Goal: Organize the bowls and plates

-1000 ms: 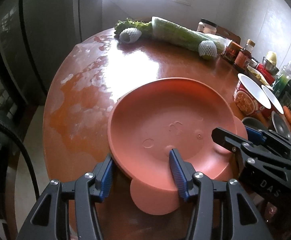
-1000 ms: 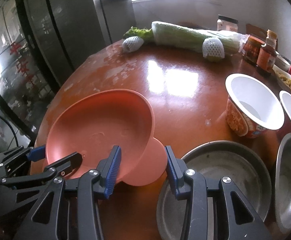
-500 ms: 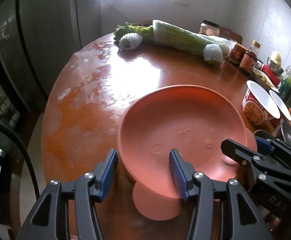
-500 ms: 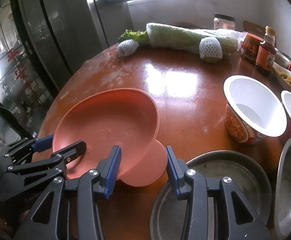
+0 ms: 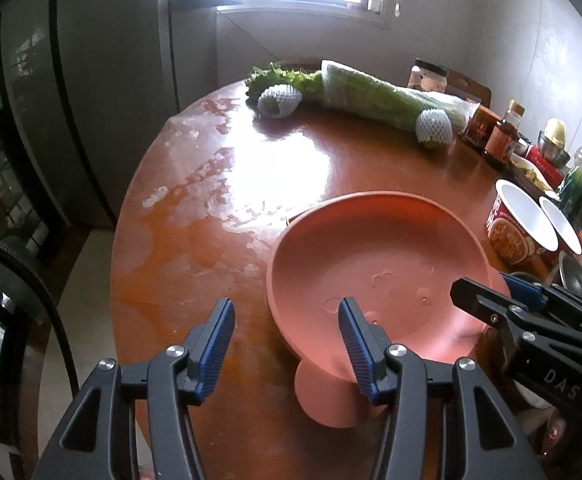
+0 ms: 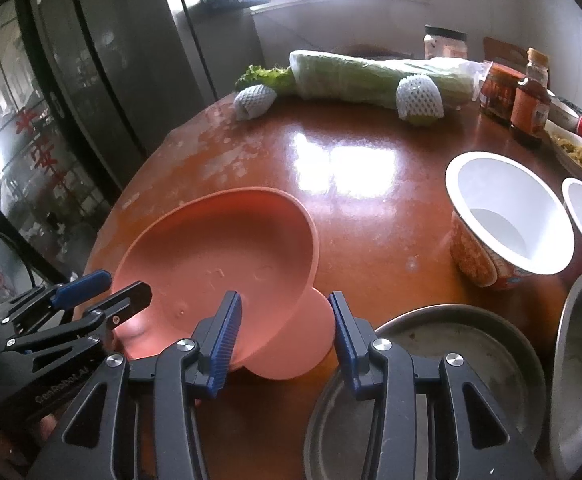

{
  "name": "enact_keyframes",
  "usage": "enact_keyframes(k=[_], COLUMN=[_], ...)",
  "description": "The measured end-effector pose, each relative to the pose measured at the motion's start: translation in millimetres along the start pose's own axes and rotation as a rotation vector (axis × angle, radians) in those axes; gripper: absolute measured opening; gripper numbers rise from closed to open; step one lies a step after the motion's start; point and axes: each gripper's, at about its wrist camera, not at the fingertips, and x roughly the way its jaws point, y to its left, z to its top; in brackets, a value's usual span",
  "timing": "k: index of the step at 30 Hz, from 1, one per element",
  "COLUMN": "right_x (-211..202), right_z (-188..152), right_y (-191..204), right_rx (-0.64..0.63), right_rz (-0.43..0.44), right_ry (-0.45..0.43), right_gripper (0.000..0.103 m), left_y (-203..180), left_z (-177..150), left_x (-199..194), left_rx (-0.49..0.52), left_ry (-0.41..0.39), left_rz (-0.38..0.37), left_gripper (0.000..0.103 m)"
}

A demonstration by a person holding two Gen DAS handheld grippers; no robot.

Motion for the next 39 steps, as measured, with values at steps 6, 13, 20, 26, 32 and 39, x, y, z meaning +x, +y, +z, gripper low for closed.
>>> enact_keyframes(k=[6, 13, 20, 26, 32, 39], right_x=[-12.4, -40.0, -71.0, -97.3, -122.0, -150.0], right_z=[1.3, 2.2, 0.8, -3.7, -9.5, -21.7], right_y=[0.6, 4.2, 3.9, -1.4, -10.4, -23.5], right_rx=[0.004, -0.004, -0.007, -0.003, 0.015, 0.037], right_rz=[-0.004, -0.004, -0.011, -0.014, -0.029, -0.048], right_ry=[-0.022, -0.082, -0.140, -0.180, -0.214, -0.252], right_gripper=[0.047, 0.051, 0.054, 0.056, 0.059, 0.061], left_y=[-2.4, -11.7, -22.7, -39.7, -58.4, -81.9], left_z=[1.7, 2.8, 2.9, 2.2, 1.4, 0.1], left_x=[-13.6, -38.4, -64.0, -82.1, -94.8, -102.8], left_rx=[-0.003, 0.006, 0.019, 0.048, 0.076, 0.115], left_ry=[-0.032, -0.077, -0.119, -0.145, -0.163, -0.172], left_rz=[0.015, 0.006, -0.008, -0.019, -0.044, -0.080], left_gripper=[0.055, 0.056, 0.057, 0.058, 0.059, 0.059])
